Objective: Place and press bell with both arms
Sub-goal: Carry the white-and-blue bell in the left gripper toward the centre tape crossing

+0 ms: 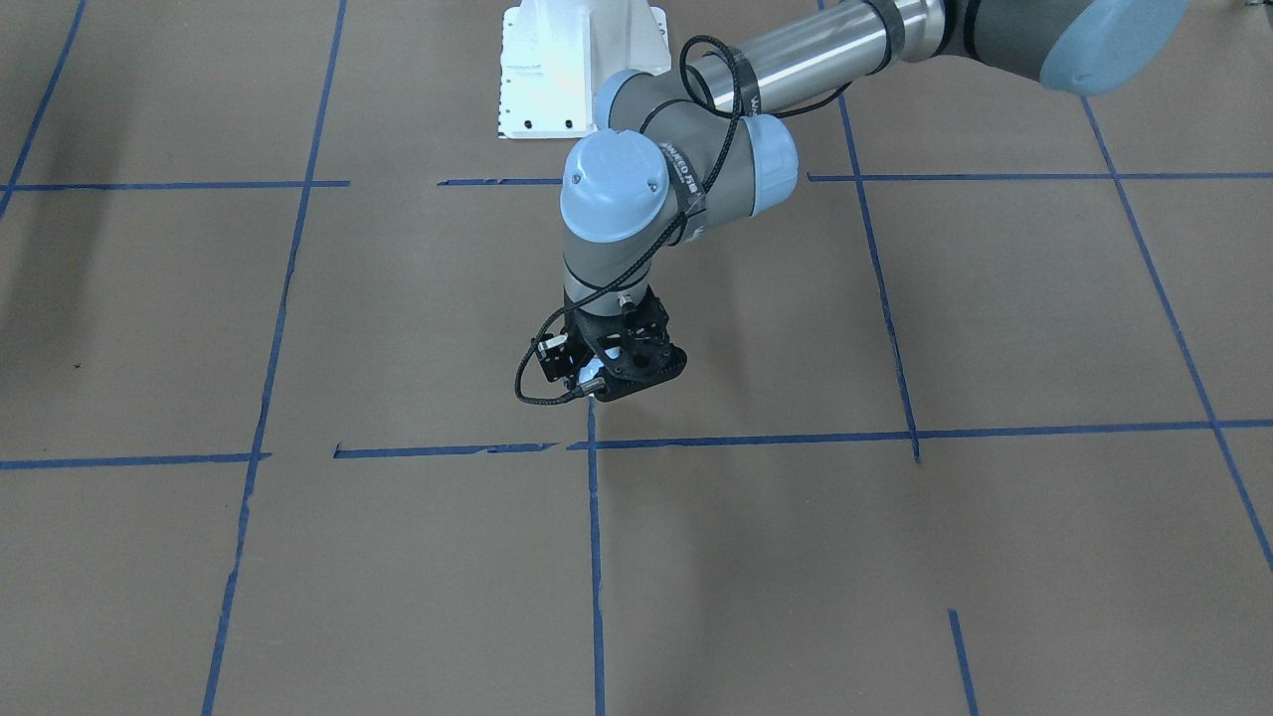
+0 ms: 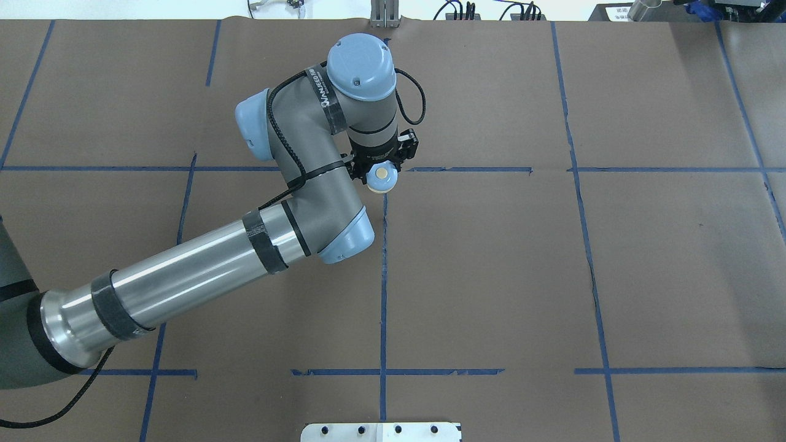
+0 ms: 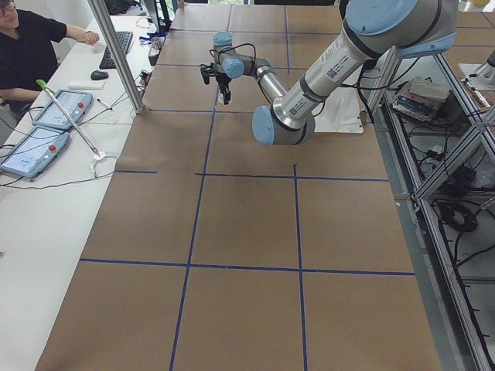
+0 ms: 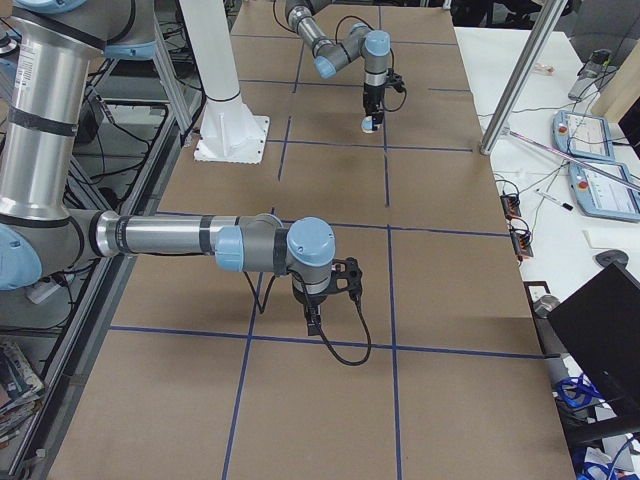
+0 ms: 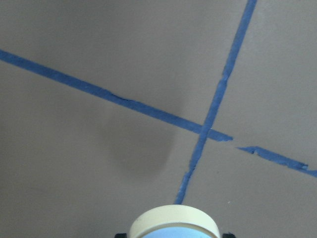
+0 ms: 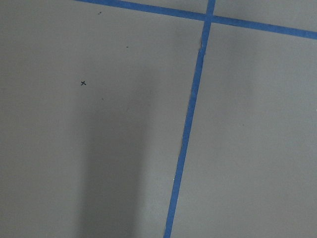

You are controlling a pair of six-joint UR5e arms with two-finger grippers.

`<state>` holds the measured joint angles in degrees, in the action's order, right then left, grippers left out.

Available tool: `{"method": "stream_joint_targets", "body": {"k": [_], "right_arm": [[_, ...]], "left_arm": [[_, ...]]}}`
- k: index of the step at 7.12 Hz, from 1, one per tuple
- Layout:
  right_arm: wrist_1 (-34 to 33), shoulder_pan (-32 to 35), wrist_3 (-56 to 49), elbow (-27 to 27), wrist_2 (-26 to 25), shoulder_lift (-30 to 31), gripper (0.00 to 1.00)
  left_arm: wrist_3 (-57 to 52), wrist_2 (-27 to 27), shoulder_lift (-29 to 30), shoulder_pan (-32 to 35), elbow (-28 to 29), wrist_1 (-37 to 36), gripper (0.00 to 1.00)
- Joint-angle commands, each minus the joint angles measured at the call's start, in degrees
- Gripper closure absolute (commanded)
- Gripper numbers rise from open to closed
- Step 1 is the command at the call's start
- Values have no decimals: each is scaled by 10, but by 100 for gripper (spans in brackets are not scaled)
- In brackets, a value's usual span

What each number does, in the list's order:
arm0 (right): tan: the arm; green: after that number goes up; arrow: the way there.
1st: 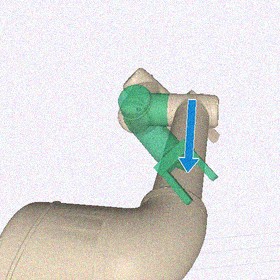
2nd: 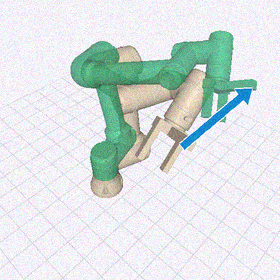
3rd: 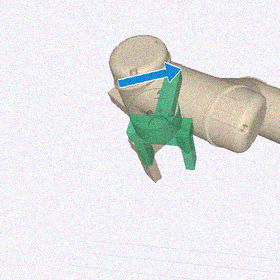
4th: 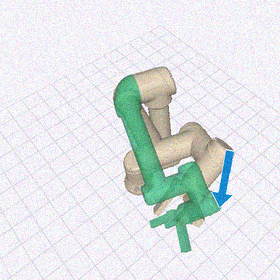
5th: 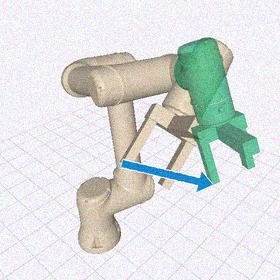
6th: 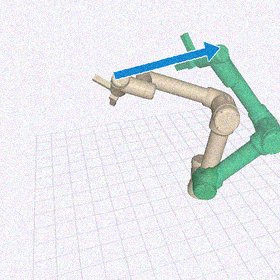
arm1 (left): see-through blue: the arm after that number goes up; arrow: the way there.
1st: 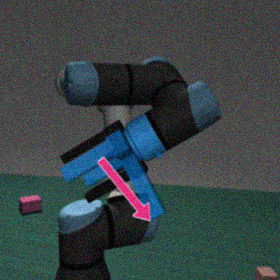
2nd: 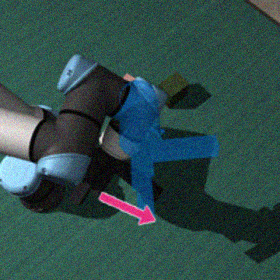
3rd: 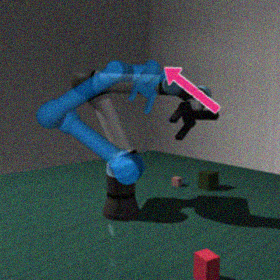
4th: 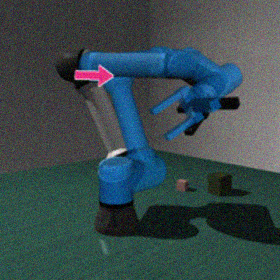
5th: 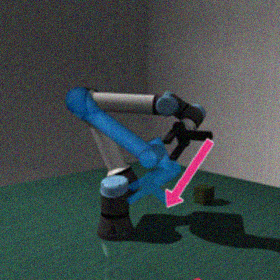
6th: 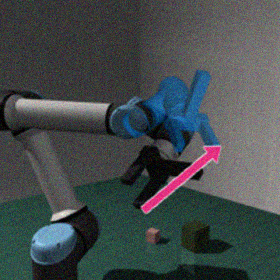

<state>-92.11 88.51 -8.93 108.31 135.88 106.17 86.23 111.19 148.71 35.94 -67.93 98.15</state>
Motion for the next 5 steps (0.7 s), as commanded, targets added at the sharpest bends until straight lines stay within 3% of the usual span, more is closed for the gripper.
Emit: {"method": "stream_joint_targets", "body": {"k": [1, 3, 4, 5], "right_arm": [[0, 0, 0, -1, 0, 0, 0], [0, 0, 0, -1, -1, 0, 0], [0, 0, 0, -1, -1, 0, 0], [0, 0, 0, -1, -1, 0, 0]], "left_arm": [[-1, -13, 12, 0, 81, 64, 92], [-1, -12, 17, -8, 82, 66, 63], [0, -12, 18, -11, 85, 76, 19], [0, -12, 19, -11, 89, 81, 0]]}}
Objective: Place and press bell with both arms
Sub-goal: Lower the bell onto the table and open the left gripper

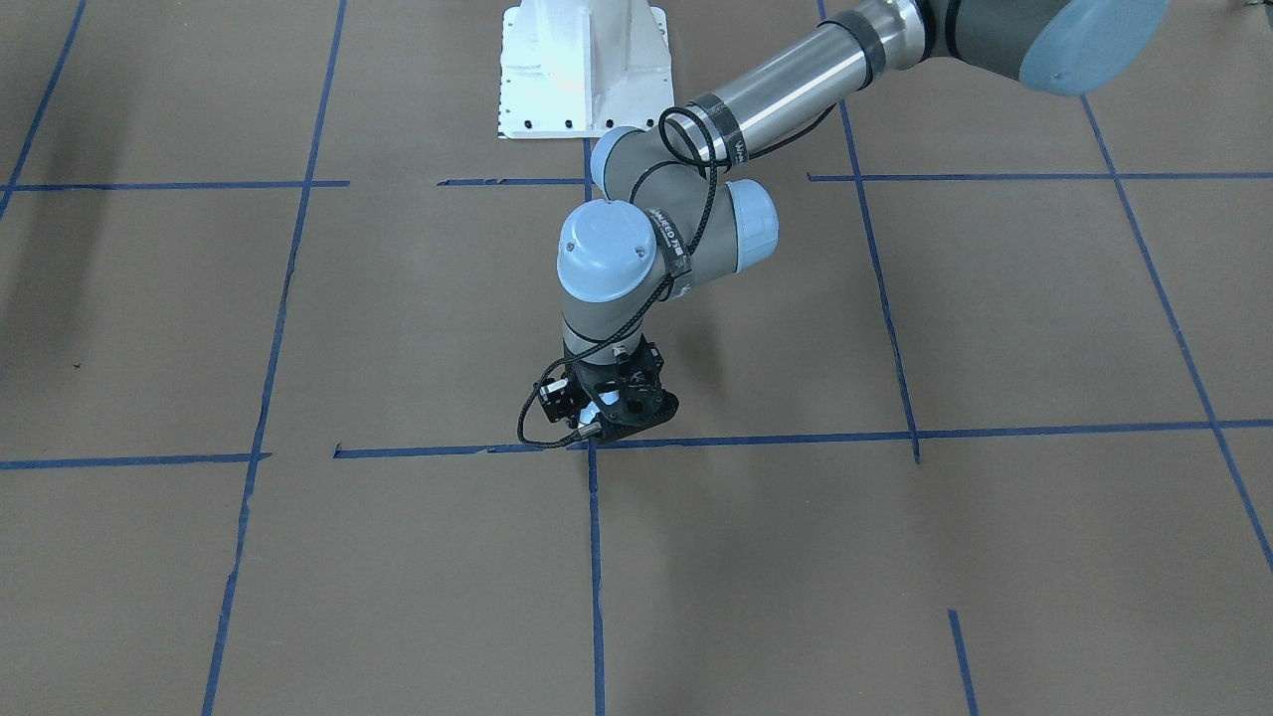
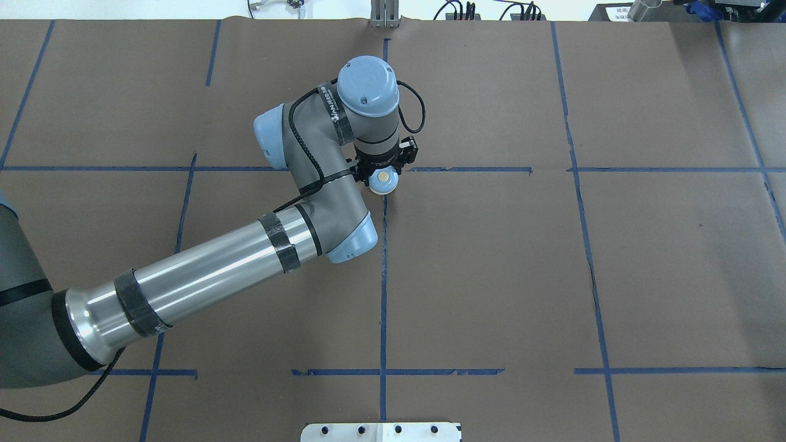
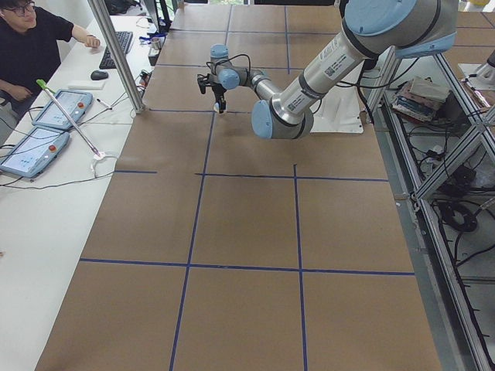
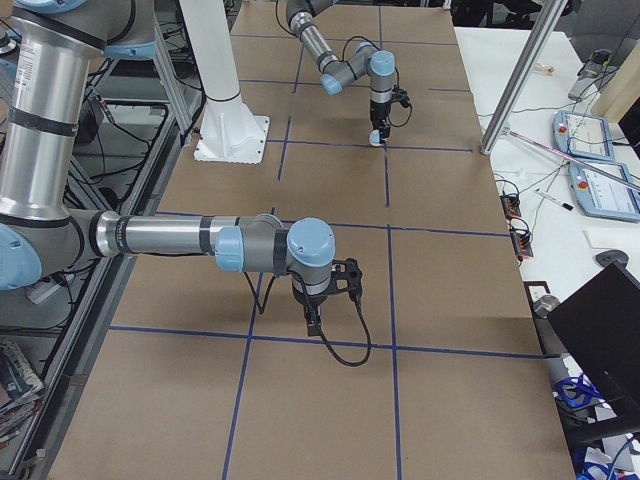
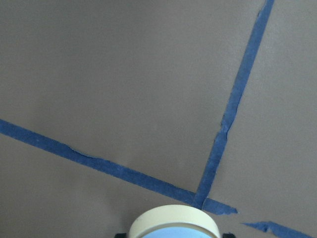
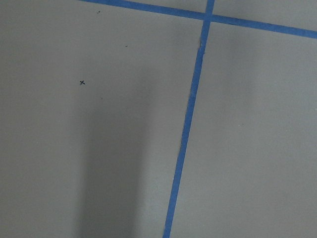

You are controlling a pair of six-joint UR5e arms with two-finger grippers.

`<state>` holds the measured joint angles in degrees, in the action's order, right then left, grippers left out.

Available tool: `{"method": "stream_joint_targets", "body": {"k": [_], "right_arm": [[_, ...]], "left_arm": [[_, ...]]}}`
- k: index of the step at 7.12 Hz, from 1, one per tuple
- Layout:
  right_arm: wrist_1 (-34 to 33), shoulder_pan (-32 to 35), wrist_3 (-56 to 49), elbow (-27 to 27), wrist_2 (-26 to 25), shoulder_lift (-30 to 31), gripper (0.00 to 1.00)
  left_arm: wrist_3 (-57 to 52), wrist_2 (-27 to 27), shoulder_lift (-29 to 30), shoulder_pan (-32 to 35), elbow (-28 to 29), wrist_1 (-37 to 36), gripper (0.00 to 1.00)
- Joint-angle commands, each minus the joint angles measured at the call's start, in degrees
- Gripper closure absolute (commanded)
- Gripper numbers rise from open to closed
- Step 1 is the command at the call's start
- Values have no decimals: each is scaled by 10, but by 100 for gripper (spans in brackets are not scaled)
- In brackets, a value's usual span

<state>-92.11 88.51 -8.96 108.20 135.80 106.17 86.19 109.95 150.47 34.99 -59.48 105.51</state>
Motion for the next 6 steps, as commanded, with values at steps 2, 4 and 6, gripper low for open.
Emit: {"method": "stream_joint_targets", "body": {"k": [2, 4, 6], "right_arm": [[0, 0, 0, 0, 1, 0, 0], [0, 0, 1, -1, 1, 0, 0], [0, 0, 0, 0, 1, 0, 0]], "left_arm": [[-3, 0, 13, 4, 4, 8, 0], [-6, 64, 17, 36, -15, -6, 0], [-98, 123, -26, 68, -108, -112, 0]]}}
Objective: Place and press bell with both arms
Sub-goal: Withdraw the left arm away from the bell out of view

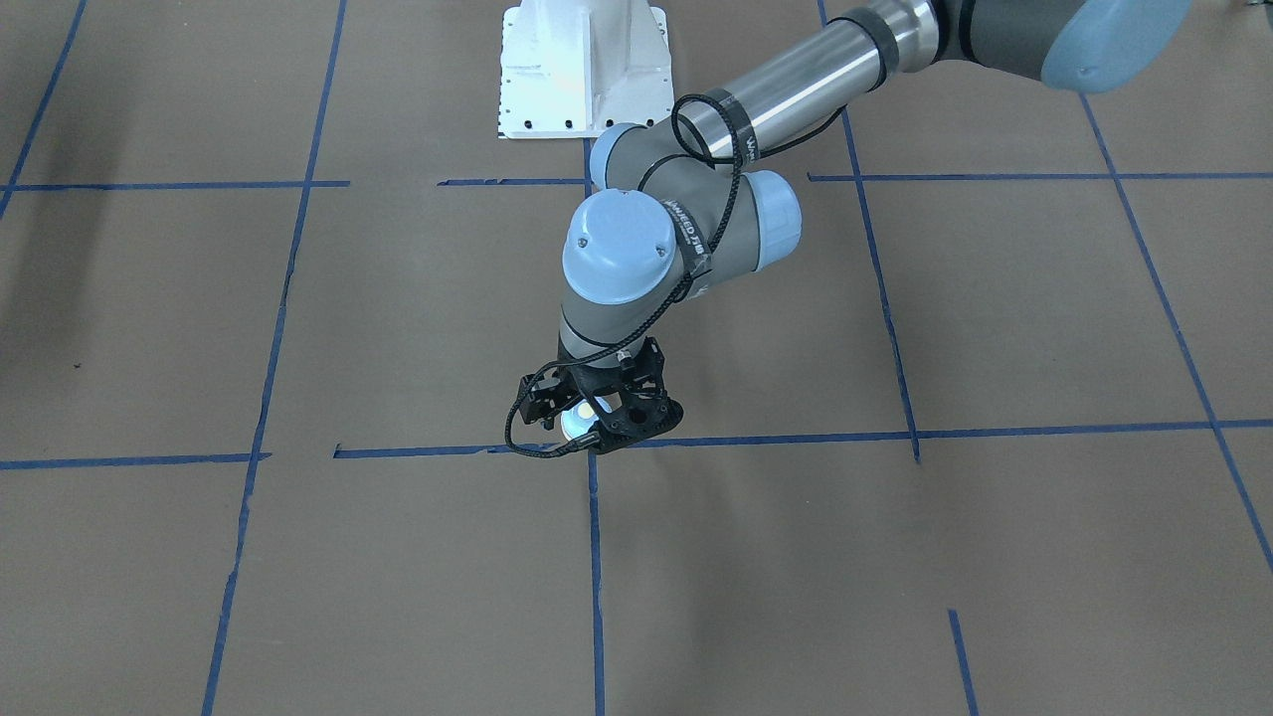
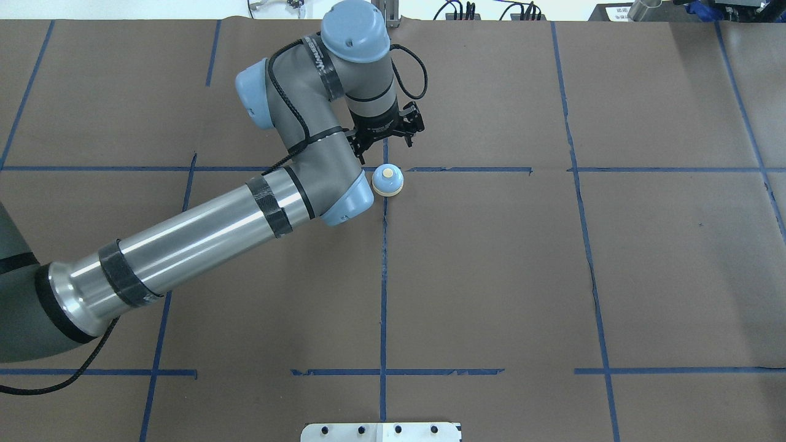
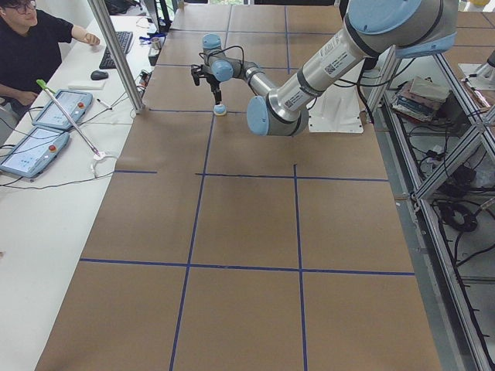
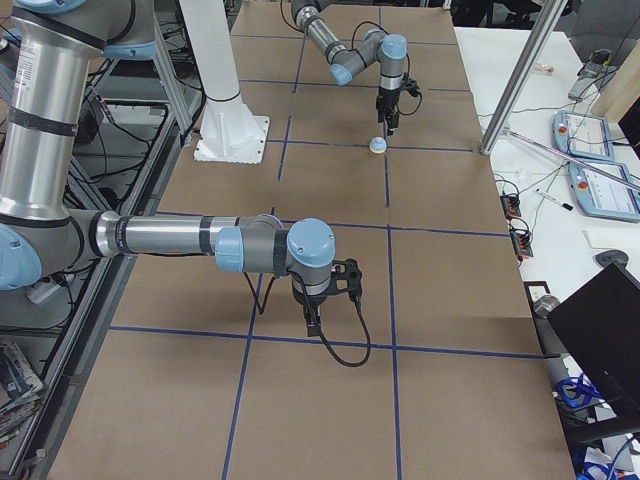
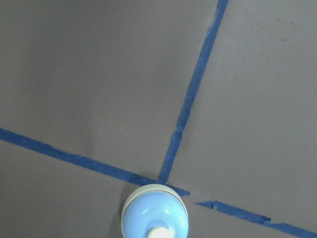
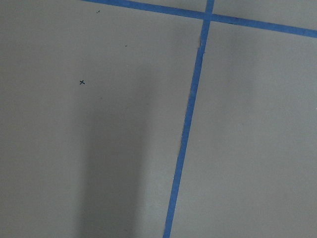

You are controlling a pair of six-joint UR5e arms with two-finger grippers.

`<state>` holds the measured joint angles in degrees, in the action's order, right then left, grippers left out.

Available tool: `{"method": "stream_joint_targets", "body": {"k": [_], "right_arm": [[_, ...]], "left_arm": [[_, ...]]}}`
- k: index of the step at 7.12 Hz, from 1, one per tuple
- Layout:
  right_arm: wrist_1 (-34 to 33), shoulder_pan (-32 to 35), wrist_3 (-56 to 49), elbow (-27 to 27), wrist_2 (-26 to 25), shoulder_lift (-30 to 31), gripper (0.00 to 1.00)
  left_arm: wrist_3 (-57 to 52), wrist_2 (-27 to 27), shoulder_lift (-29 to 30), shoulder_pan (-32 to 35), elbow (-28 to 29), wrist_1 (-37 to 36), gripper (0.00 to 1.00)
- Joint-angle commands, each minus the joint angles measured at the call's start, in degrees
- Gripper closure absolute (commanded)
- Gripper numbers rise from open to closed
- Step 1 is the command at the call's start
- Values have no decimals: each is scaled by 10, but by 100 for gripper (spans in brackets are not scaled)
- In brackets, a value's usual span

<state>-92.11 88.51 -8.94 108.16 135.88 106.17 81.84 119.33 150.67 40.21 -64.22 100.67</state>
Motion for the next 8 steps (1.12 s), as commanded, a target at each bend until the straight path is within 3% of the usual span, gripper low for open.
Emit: {"method": "stream_joint_targets", "body": {"k": [1, 5, 7, 8], "right_arm": [[0, 0, 0, 0, 0, 0, 0], [0, 0, 0, 0, 0, 0, 0], [0, 0, 0, 0, 0, 0, 0], [0, 0, 0, 0, 0, 0, 0]], "left_arm": [[-114, 29, -82, 34, -145, -120, 0], [-356, 30, -385, 96, -440, -140, 0], [-528, 52, -539, 170, -519, -139, 0], [-617, 96, -596, 238, -523, -139, 0]]}}
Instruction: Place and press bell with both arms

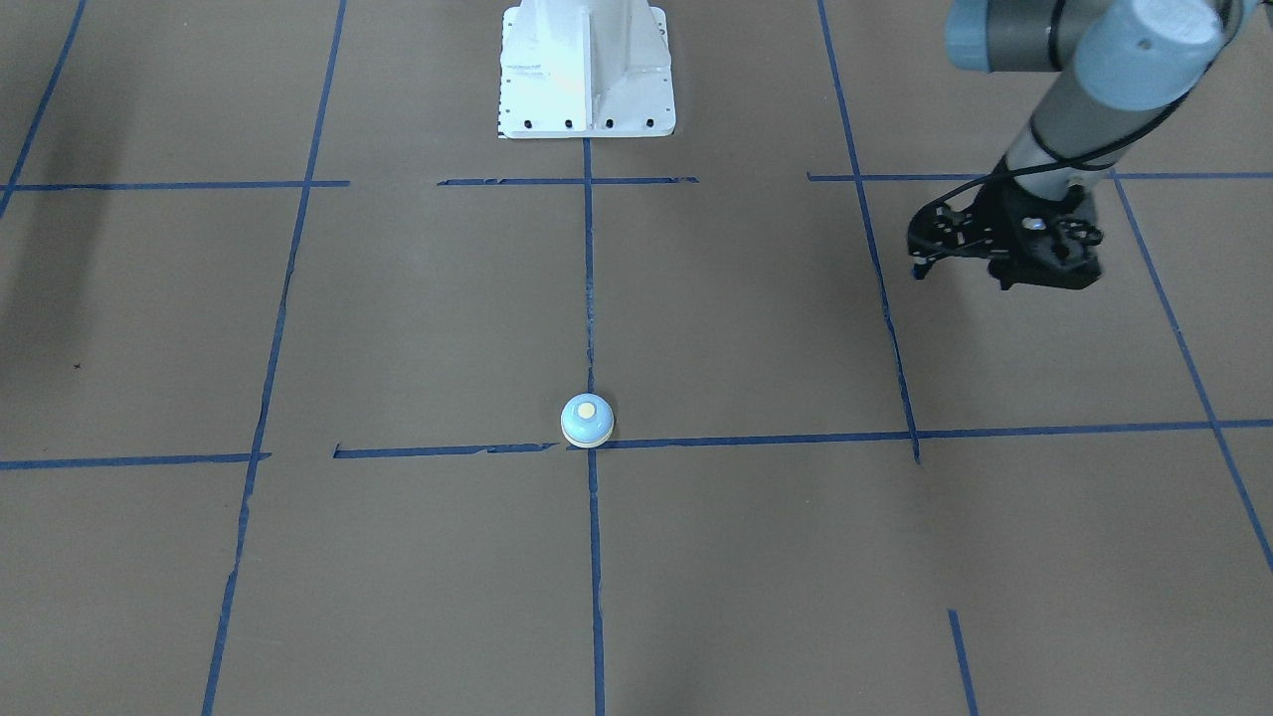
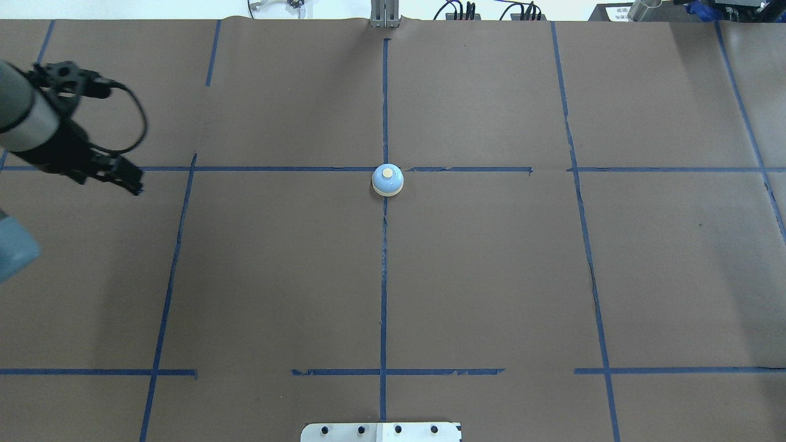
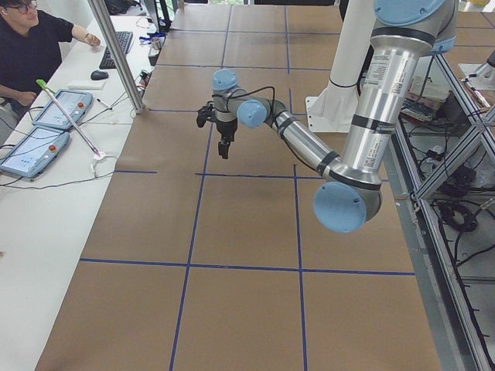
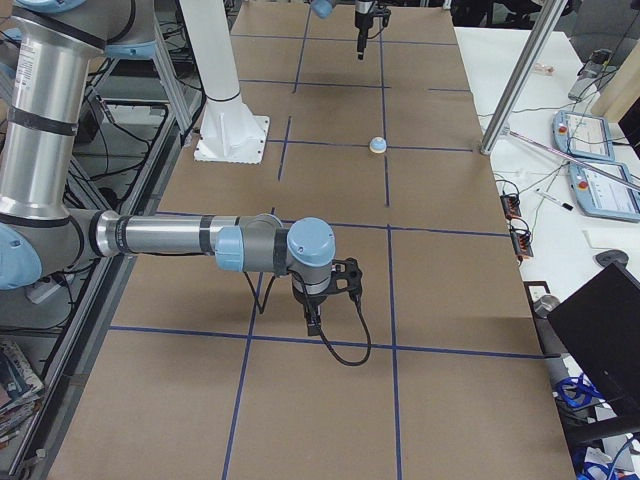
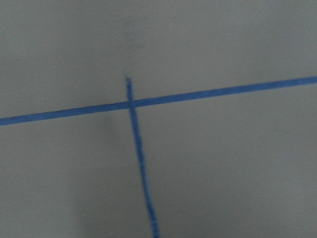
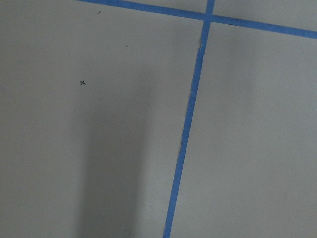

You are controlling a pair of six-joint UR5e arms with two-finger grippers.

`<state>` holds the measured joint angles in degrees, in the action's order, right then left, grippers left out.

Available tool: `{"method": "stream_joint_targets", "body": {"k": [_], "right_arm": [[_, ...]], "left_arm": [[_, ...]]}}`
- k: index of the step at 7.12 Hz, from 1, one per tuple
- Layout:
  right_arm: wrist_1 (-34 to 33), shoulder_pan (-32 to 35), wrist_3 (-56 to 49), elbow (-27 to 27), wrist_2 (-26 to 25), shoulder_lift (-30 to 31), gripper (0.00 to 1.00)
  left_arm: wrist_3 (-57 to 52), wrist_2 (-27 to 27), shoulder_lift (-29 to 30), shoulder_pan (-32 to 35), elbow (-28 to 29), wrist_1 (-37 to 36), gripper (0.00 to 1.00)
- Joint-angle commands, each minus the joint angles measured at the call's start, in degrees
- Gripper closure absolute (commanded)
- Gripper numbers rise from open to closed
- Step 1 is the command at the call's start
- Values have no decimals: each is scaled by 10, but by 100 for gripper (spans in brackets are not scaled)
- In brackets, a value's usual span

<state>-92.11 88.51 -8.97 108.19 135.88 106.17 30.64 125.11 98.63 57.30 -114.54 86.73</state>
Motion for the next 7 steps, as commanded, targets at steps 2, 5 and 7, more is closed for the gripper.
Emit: {"method": "stream_joint_targets", "body": {"k": [2, 5, 7], "right_arm": [[0, 0, 0, -1, -1, 0, 0], [0, 0, 0, 0, -1, 0, 0], [1, 0, 0, 1, -1, -1, 0]], "left_arm": [[-222, 51, -164, 187, -13, -2, 0], [-328, 69, -274, 306, 9, 0, 0], [-327, 90, -279, 311, 35, 8, 0]]}}
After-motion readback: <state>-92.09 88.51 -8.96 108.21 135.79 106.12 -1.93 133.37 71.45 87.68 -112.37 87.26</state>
